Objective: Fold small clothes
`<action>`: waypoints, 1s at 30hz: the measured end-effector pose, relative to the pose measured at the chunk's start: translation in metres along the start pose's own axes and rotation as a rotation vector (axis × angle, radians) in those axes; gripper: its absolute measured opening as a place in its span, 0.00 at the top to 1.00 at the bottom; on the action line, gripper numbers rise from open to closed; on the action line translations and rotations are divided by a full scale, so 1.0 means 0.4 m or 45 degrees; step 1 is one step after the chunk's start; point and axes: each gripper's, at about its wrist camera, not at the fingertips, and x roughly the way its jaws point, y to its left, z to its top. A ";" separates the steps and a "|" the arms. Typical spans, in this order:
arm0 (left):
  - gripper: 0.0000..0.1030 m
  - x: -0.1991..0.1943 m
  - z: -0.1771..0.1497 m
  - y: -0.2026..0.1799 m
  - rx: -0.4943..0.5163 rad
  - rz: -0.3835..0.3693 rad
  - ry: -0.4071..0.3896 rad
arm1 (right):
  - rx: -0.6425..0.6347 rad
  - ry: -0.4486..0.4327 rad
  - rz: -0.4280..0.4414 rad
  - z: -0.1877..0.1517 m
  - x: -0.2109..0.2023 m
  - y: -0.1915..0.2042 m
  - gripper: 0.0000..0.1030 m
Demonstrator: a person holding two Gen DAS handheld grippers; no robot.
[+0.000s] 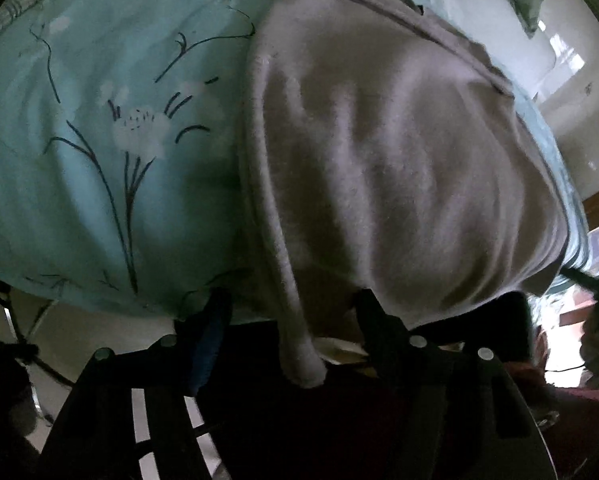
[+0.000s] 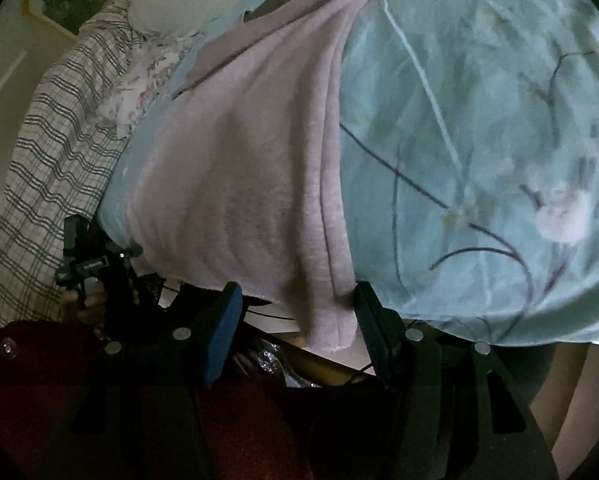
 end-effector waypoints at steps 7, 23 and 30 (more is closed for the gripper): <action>0.53 0.006 0.012 -0.015 0.102 -0.095 0.016 | -0.101 0.033 0.042 -0.003 0.063 0.041 0.43; 0.96 -0.191 -0.019 -0.010 0.154 -0.360 -0.226 | -0.053 -0.308 0.544 0.026 -0.130 0.103 0.92; 0.96 -0.309 0.068 -0.006 0.065 -0.496 -0.444 | -0.004 -0.518 0.599 0.105 -0.206 0.092 0.92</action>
